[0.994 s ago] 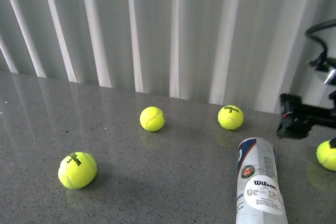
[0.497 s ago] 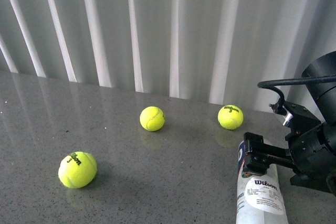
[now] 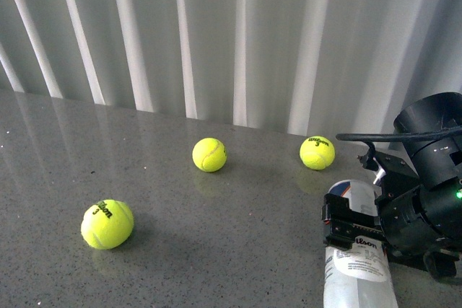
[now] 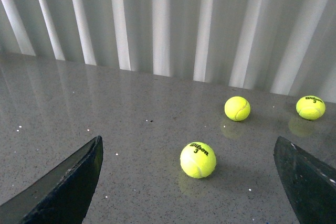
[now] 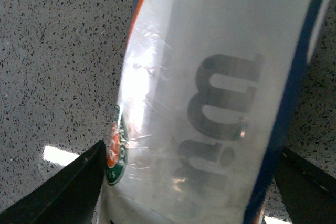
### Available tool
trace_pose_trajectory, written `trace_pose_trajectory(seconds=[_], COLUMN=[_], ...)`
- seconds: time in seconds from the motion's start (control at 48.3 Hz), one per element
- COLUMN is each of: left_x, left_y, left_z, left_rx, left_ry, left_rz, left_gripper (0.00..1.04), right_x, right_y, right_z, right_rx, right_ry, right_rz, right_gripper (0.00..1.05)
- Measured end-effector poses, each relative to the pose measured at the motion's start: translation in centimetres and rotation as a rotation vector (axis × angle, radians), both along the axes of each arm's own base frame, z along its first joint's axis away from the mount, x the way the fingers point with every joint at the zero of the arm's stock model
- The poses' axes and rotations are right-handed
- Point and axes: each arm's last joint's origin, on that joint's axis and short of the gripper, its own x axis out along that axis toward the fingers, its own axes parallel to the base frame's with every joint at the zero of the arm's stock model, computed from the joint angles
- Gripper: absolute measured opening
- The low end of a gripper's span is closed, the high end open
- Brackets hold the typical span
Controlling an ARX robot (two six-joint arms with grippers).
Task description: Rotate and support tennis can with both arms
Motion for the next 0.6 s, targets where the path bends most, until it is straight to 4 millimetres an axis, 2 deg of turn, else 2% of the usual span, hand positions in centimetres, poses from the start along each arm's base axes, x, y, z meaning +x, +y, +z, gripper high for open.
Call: trace_pose_trajectory(seconds=[0.249,0.373,0.601], left_x=[0.00,0.00,0.00], left_y=[0.00,0.00,0.00], left_z=[0.00,0.00,0.00], left_rx=[0.000,0.000,0.000], left_ry=[0.000,0.000,0.000], left_rz=[0.000,0.000,0.000], left_gripper=[0.98,0.98,0.98], right_x=[0.06,0.04,0.21], right_y=[-0.03,0.01,0.09], right_z=[-0.07,-0.11,0.05], right_rx=[-0.017,-0.027,-0.038], right_ry=[-0.023,-0.034,-0.060], right_rz=[-0.008,-0.008,-0.002], right_gripper=[0.55,0.43,0.28])
